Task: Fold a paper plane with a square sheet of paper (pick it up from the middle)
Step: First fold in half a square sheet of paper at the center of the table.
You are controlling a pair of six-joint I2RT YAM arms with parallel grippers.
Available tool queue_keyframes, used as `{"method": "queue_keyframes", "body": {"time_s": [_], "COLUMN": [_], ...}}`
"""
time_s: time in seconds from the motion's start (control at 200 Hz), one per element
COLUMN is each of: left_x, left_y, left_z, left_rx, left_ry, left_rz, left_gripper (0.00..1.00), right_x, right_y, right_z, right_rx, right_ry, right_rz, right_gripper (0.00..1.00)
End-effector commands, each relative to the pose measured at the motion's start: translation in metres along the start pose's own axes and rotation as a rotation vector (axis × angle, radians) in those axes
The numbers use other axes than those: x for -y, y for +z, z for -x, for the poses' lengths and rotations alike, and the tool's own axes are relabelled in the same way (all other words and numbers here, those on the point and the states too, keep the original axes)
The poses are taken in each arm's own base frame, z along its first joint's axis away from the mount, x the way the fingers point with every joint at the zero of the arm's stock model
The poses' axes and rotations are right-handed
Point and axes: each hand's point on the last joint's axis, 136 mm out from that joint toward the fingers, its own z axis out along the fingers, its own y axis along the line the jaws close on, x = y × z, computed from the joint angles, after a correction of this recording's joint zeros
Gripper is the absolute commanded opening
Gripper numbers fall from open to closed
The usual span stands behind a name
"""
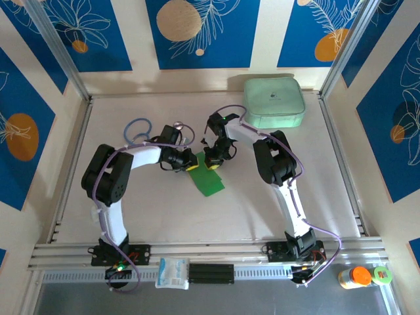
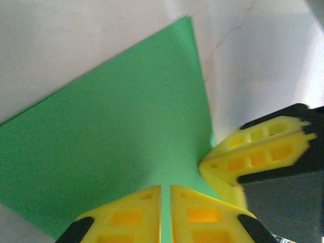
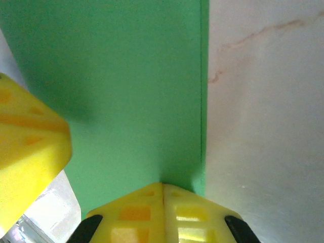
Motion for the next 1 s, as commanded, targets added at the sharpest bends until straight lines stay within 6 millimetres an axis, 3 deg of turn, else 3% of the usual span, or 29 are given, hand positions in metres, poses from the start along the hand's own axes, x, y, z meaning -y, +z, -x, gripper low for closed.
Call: {"method": "queue_keyframes", "body": {"time_s": [0.0, 0.17, 0.29, 0.405, 0.505, 0.67, 0.805, 0.996], "left_x": [-0.013, -0.031, -0.045, -0.057, -0.061, -0.063, -0.063, -0.073], "left_y": [0.009, 0.016, 0.016, 0.016, 0.017, 0.019, 0.021, 0.028], "left_z": [-0.009, -0.012, -0.015, -0.018, -0.021, -0.021, -0.022, -0.032], "left_rx": [-0.024, -0.026, -0.014, 0.009, 0.033, 0.078, 0.116, 0.102], "left_ry": [-0.034, -0.069, -0.102, -0.151, -0.189, -0.243, -0.296, -0.336], "left_rz": [0.039, 0.098, 0.153, 0.187, 0.190, 0.199, 0.174, 0.165], "left_gripper": [0.12, 0.10, 0.09, 0.09, 0.09, 0.09, 0.09, 0.09], "right_x": [0.017, 0.007, -0.010, -0.027, -0.037, -0.054, -0.062, -0.060], "right_y": [0.013, 0.001, -0.027, -0.055, -0.067, -0.065, -0.049, -0.027], "right_z": [0.005, 0.013, 0.018, 0.006, -0.008, -0.029, -0.041, -0.034], "right_rx": [-0.007, 0.036, 0.117, 0.209, 0.262, 0.298, 0.301, 0.291], "right_ry": [-0.005, -0.004, 0.029, 0.096, 0.175, 0.281, 0.329, 0.347], "right_rz": [-0.028, -0.003, 0.025, 0.073, 0.092, 0.082, 0.044, -0.013], "right_gripper": [0.02, 0.02, 0.02, 0.03, 0.04, 0.03, 0.02, 0.01]}}
